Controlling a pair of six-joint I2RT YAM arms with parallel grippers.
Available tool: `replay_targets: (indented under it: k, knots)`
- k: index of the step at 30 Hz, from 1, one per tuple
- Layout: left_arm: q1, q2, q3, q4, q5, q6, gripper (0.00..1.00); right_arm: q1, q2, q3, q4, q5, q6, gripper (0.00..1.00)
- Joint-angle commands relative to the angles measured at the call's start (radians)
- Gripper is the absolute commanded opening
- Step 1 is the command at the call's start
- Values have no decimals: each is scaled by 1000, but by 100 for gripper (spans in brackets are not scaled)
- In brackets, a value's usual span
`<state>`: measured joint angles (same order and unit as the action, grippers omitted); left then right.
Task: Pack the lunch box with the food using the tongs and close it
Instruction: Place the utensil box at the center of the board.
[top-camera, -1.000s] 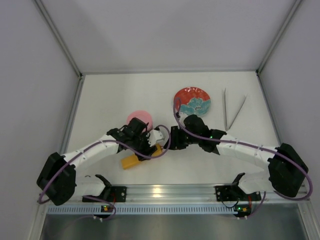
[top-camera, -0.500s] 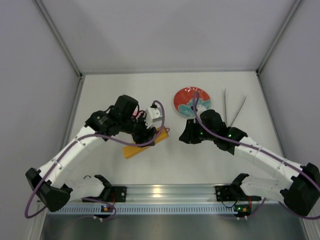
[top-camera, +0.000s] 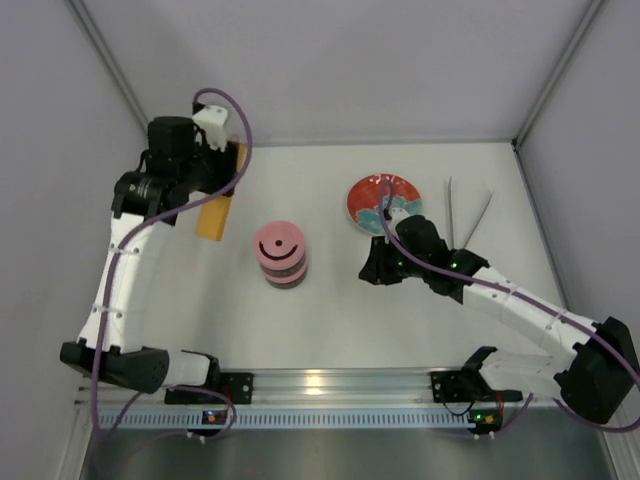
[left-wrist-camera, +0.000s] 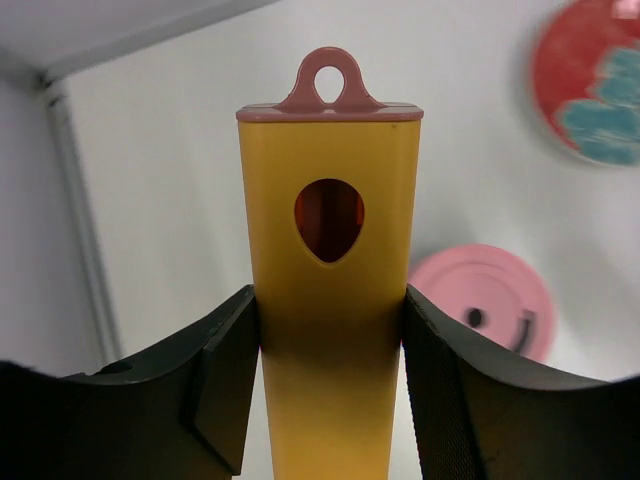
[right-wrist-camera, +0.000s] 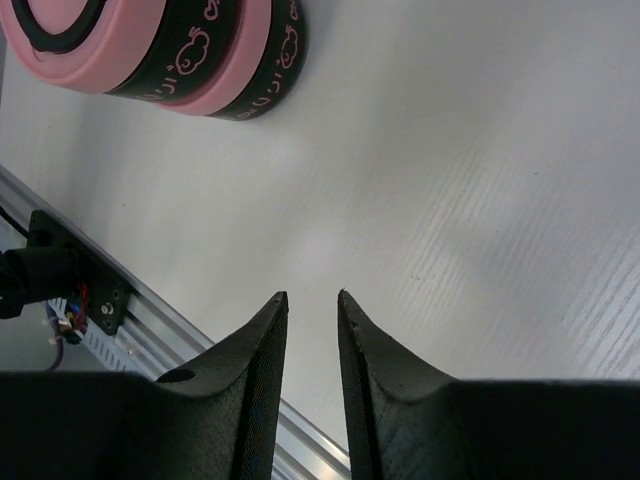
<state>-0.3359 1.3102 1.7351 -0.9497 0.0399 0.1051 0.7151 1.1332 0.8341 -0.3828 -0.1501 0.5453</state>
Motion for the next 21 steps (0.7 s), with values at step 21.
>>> replay_targets:
  k: [21]
  knots:
    - [284,230,-680,422,-20,-226,0,-25,-27,-72,64,17,4,25]
